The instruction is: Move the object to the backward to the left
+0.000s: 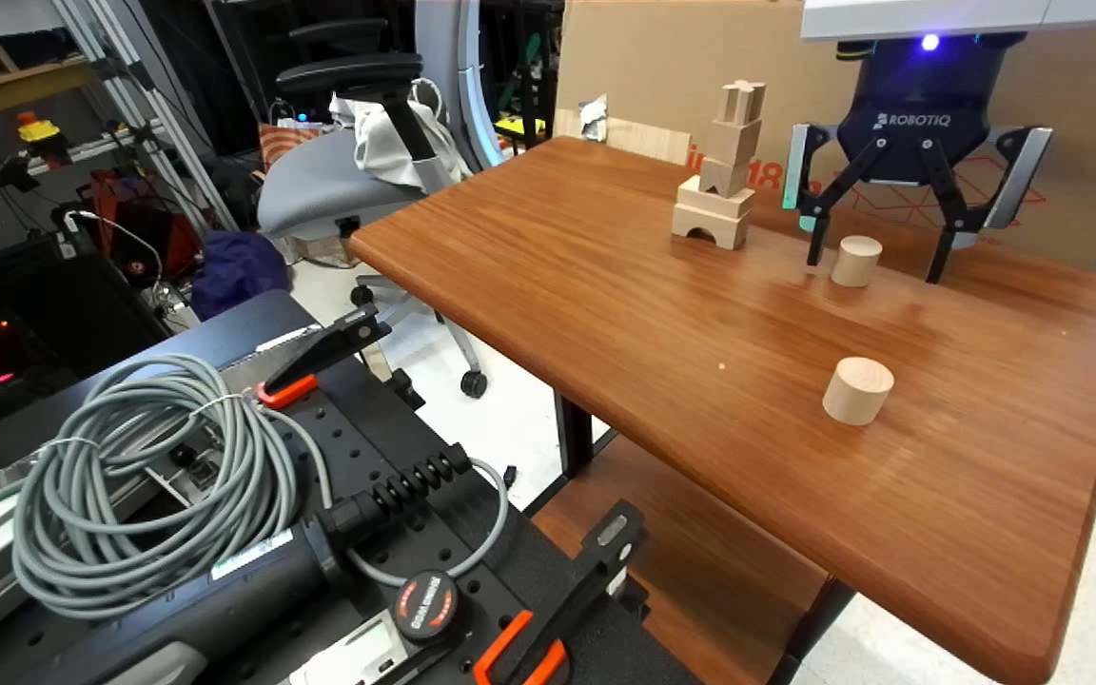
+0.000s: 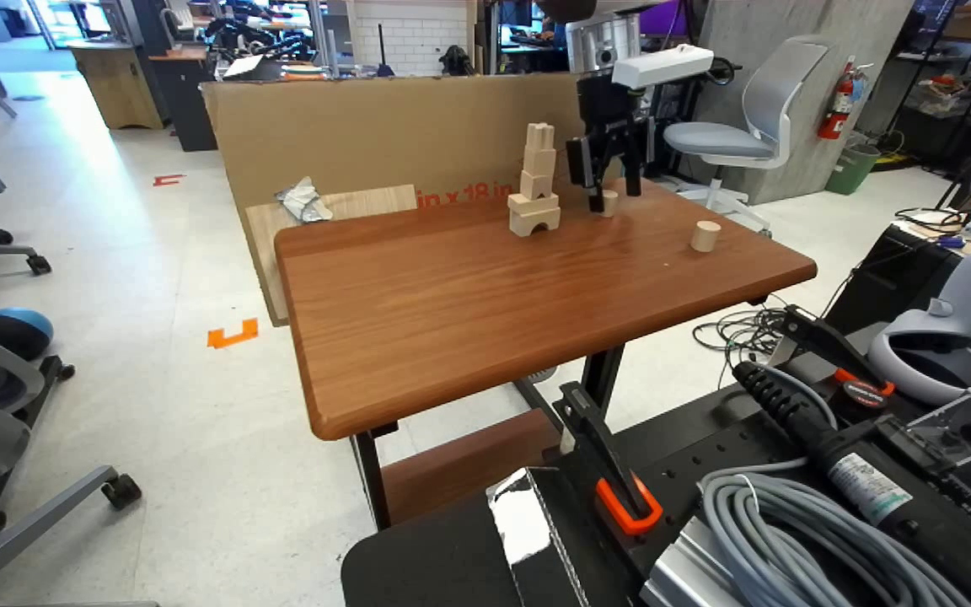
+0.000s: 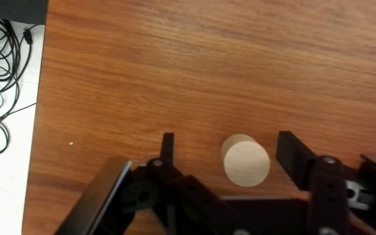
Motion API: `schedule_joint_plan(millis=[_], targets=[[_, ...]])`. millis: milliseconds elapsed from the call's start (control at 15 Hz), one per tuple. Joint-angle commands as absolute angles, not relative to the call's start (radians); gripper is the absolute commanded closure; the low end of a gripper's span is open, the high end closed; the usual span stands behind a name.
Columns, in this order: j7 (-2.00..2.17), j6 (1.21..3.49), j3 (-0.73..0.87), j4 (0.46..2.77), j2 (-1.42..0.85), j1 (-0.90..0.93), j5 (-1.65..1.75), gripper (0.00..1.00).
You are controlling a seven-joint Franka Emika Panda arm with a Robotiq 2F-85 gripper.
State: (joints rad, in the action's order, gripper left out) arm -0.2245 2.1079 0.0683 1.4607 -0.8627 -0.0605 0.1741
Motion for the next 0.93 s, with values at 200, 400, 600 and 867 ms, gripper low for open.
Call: schedule_joint_plan(millis=[200, 400, 600, 867], targets=[[-0.234, 2.142, 0.070, 1.475, -0.839, -0.079, 0.191, 0.73], [-0.233, 2.157, 0.071, 1.503, -0.817, -0.098, 0.182, 0.93], [-0.211, 2.131, 0.060, 1.572, -0.751, -0.124, 0.135, 0.92], [-0.129, 2.109, 0.064, 1.754, -0.611, -0.126, 0.080, 0.92]])
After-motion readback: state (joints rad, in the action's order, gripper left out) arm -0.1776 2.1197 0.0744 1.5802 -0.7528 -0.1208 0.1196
